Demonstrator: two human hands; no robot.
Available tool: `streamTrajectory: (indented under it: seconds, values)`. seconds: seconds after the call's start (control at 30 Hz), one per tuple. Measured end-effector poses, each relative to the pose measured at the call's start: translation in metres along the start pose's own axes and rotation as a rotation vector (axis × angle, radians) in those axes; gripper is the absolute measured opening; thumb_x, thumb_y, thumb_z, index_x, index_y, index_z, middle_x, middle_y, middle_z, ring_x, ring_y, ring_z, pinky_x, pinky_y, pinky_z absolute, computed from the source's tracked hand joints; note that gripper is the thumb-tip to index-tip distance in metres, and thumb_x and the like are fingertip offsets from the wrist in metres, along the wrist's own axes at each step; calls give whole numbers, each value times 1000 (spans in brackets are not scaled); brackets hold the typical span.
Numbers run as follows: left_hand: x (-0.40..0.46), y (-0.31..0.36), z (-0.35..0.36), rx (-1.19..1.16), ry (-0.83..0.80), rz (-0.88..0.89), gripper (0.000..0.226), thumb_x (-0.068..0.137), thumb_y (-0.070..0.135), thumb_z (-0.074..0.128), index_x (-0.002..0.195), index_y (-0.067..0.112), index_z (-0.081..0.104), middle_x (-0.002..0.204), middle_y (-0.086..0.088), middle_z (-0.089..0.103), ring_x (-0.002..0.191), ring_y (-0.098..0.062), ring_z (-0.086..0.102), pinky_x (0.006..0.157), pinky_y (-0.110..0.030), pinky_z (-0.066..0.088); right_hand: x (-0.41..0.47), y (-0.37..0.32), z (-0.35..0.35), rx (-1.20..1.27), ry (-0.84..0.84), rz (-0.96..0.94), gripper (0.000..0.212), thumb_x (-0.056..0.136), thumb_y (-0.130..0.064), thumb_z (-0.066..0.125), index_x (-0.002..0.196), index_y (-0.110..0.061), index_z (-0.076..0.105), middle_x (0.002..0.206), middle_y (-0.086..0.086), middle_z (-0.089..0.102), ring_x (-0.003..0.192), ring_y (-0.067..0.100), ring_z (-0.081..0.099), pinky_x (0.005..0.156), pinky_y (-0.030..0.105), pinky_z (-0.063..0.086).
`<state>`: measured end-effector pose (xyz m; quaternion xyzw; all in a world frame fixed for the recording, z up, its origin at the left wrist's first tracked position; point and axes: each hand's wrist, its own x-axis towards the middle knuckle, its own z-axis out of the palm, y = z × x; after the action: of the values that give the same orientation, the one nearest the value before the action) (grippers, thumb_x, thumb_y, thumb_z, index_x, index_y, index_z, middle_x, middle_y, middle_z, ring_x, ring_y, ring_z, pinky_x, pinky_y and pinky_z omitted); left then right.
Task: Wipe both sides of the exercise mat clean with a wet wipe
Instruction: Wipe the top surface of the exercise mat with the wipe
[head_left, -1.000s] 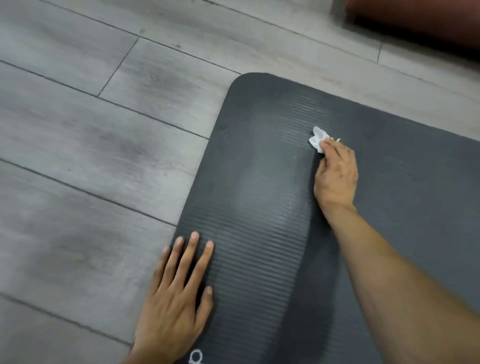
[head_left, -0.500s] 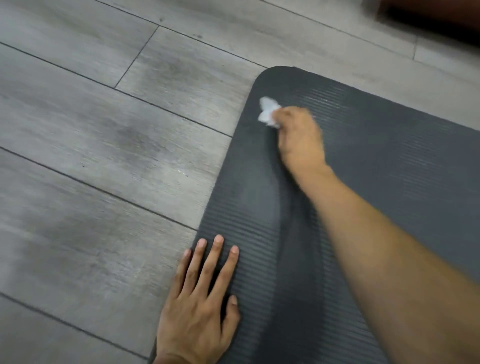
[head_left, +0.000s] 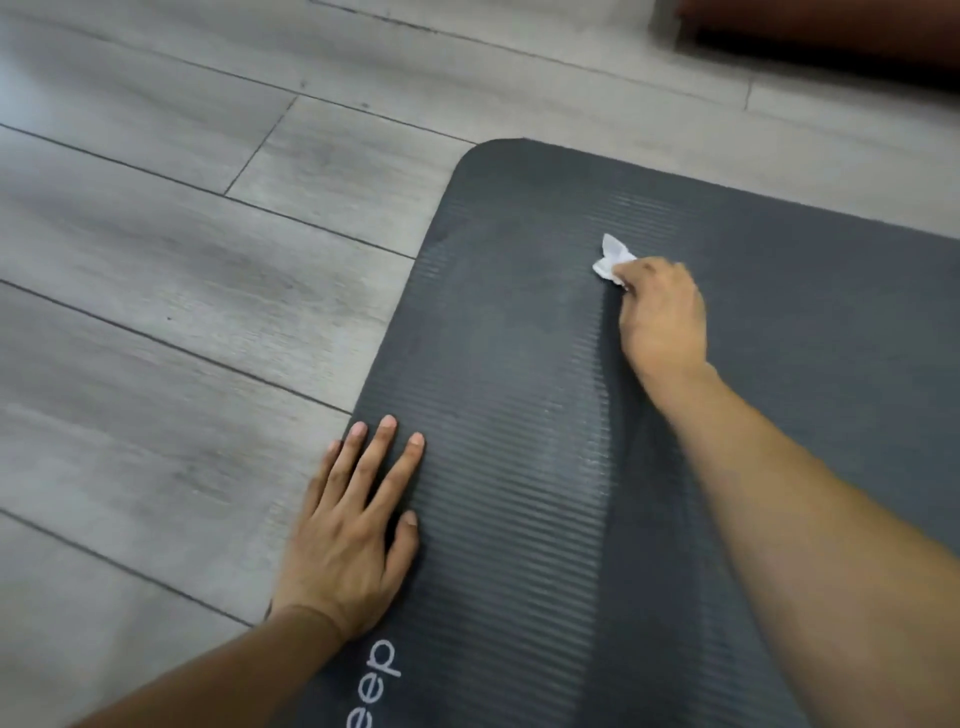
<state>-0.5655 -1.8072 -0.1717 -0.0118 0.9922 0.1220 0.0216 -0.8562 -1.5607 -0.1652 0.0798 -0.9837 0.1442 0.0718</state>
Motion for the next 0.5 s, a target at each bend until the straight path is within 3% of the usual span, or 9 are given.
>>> streamTrajectory:
  seconds: [0.1, 0.17, 0.27, 0.3, 0.4, 0.5]
  values:
    - [2, 4, -2, 79, -78, -31, 68, 97, 40, 38, 163, 24, 27, 171, -5, 21, 159, -28, 15, 126, -49, 17, -30, -49, -1, 165, 1, 46, 30, 81, 5, 53, 101, -6, 73, 99, 17, 66, 90, 38, 56, 76, 40, 39]
    - [3, 10, -9, 133, -162, -63, 69, 99, 43, 33, 164, 26, 22, 172, -6, 18, 158, -29, 16, 125, -47, 15, -77, -92, 4, 309, -49, -90, 35, 75, 6, 59, 103, -9, 74, 99, 12, 68, 89, 35, 58, 78, 38, 47]
    - [15, 16, -38, 212, -411, -102, 73, 96, 58, 7, 163, 34, -13, 172, 0, -12, 160, -26, -3, 129, -39, 1, -131, -119, -1, 386, -188, -231, 47, 76, 6, 55, 117, -12, 68, 115, 3, 66, 103, 27, 55, 93, 34, 46]
    - [23, 19, -52, 252, -535, -98, 74, 97, 62, 7, 160, 34, -20, 171, 0, -20, 160, -25, -8, 129, -39, 1, -129, -118, -8, 405, -199, -232, 47, 78, 7, 53, 118, -13, 68, 118, 3, 65, 105, 27, 54, 94, 32, 44]
    - [47, 24, -91, 375, -777, -8, 82, 104, 62, 31, 163, 28, -13, 172, -4, -16, 160, -26, 1, 129, -40, 9, -116, -114, -26, 264, -360, -205, 43, 86, 3, 48, 118, -18, 67, 116, 6, 63, 106, 28, 53, 89, 34, 41]
    - [43, 21, -100, 401, -852, 71, 92, 100, 68, 37, 163, 24, -15, 172, -6, -18, 160, -26, 0, 129, -41, 9, -137, -115, -36, 231, -319, -109, 44, 90, 2, 46, 125, -19, 63, 118, 6, 58, 106, 27, 49, 91, 36, 44]
